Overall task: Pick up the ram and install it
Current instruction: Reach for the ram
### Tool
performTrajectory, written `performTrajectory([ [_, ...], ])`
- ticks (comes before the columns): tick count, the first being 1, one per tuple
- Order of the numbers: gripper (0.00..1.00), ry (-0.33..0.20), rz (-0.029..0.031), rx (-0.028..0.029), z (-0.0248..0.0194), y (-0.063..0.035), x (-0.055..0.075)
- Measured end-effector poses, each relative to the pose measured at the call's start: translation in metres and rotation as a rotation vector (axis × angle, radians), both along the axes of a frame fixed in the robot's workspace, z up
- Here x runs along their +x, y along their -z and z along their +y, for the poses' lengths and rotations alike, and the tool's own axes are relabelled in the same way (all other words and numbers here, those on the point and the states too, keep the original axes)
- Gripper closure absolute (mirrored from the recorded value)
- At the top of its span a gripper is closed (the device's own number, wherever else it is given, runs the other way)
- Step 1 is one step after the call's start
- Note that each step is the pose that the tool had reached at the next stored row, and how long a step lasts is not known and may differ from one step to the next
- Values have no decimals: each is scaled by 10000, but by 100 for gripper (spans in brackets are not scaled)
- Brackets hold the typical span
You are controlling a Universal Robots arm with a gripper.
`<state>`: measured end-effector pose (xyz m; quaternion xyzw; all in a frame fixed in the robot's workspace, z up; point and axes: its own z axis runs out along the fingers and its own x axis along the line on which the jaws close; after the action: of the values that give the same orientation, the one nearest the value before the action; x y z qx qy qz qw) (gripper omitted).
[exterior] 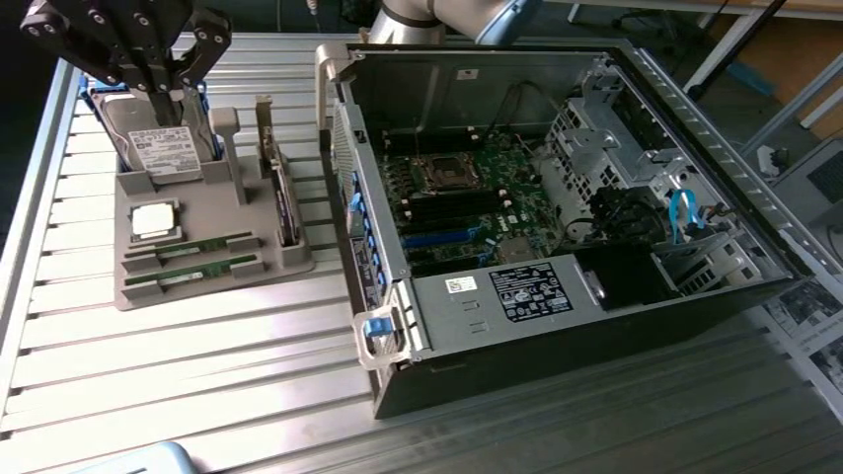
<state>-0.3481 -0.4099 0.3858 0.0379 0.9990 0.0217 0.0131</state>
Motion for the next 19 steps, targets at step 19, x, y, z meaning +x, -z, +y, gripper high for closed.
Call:
performTrajectory([
  [19, 89, 0, 0, -1, -69, 10, -2],
])
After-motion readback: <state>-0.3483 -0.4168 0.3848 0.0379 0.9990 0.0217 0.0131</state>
